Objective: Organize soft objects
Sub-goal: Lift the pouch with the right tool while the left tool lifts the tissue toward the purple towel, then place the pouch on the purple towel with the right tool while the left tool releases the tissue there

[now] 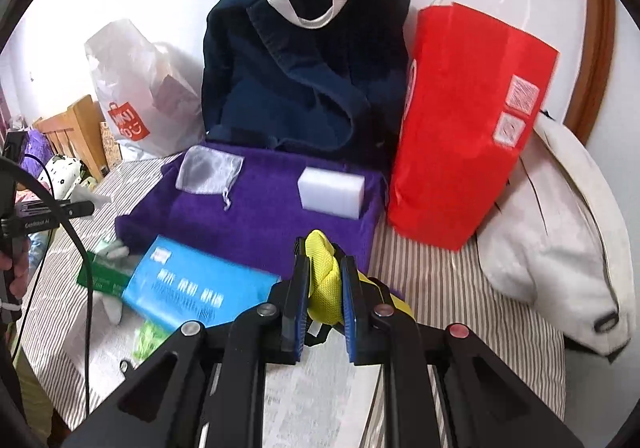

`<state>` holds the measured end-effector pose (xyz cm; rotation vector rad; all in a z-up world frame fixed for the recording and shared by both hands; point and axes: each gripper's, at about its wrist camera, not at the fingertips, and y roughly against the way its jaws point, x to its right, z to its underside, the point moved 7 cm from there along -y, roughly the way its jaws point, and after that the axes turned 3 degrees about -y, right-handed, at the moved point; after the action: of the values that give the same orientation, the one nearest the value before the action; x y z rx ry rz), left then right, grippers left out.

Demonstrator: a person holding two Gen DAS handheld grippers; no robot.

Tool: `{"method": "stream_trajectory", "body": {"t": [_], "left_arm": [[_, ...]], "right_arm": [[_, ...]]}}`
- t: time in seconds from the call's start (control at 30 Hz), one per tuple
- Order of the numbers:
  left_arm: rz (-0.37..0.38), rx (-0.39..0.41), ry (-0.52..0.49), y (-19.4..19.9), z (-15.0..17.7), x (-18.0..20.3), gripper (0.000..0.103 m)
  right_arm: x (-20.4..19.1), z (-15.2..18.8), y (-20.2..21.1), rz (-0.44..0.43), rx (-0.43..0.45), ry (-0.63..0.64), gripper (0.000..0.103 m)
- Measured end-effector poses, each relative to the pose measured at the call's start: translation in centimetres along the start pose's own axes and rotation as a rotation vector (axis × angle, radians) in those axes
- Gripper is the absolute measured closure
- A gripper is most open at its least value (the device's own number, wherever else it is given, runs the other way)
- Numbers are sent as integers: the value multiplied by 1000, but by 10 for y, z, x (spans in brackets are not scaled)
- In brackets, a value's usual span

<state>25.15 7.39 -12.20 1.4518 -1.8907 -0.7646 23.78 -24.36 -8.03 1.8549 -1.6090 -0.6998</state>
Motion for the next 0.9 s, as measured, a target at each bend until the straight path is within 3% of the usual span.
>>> {"method": "stream_trajectory", "body": {"t": [0.33,0.67,0.9], "left_arm": [[25,-25,-21,-39,-29,9,76],[33,-30,-32,-62,-48,12,76],[40,-48,-37,-73,-46,14,76]], "right_arm": [[-3,-34,-57,1,9,24,88],[-10,-43,-103,-5,17,72,88],[-35,-31,-124,-37,-31,151,87]]}}
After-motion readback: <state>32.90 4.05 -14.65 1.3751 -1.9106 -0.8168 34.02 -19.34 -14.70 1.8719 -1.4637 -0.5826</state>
